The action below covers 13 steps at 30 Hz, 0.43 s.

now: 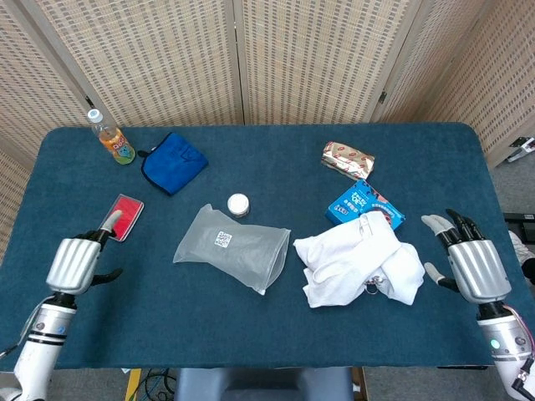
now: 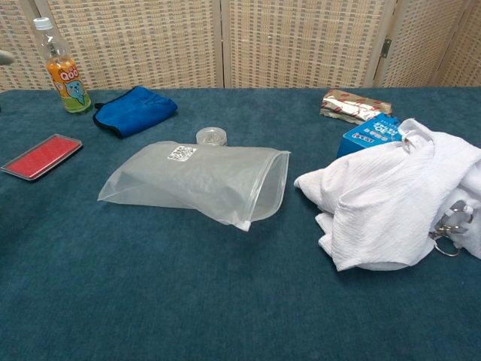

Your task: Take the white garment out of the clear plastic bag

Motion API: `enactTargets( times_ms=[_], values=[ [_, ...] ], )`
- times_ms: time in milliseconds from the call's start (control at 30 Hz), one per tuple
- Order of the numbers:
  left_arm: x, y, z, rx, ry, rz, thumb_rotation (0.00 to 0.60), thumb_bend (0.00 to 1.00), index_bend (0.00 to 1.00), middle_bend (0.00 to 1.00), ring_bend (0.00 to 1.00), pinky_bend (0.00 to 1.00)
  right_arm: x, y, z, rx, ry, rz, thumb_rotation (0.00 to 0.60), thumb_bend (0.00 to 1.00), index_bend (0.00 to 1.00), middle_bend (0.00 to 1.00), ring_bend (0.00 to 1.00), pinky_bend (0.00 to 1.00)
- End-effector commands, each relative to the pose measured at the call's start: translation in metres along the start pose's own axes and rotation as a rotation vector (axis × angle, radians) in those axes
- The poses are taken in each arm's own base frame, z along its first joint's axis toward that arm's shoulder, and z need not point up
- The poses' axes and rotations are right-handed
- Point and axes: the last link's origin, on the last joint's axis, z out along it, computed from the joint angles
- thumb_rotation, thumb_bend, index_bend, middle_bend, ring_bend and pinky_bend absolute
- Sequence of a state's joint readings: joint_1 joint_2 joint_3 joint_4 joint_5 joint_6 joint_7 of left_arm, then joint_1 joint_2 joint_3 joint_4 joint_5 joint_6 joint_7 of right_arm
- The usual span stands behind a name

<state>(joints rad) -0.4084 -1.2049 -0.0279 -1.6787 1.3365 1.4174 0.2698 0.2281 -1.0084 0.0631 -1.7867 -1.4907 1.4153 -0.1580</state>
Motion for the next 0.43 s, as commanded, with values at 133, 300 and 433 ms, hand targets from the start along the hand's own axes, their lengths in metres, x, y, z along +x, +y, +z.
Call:
enactTargets(
  times_ms=[133, 300, 433],
  values=[
    [0.01, -0.017, -0.031, 0.093, 0.033, 0.014, 0.6, 0.14, 0.06, 0.35, 0.45, 0.53, -0.006, 0.008, -0.021, -0.02, -0.02, -0.002, 0.6, 0.25, 0.2, 0.24, 0.1, 0.2],
    [0.012, -0.02, -0.052, 0.109, 0.053, 0.012, 0.6, 0.14, 0.07, 0.35, 0.45, 0.52, -0.007, 0.009, -0.034, -0.042, -0.035, 0.021, 0.6, 0.25, 0.21, 0.24, 0.1, 0.2],
    [0.013, -0.017, -0.064, 0.099, 0.062, 0.027, 0.6, 0.14, 0.07, 0.35, 0.45, 0.5, -0.009, 0.011, -0.041, -0.056, -0.038, 0.052, 0.6, 0.26, 0.22, 0.24, 0.1, 0.2]
  ],
)
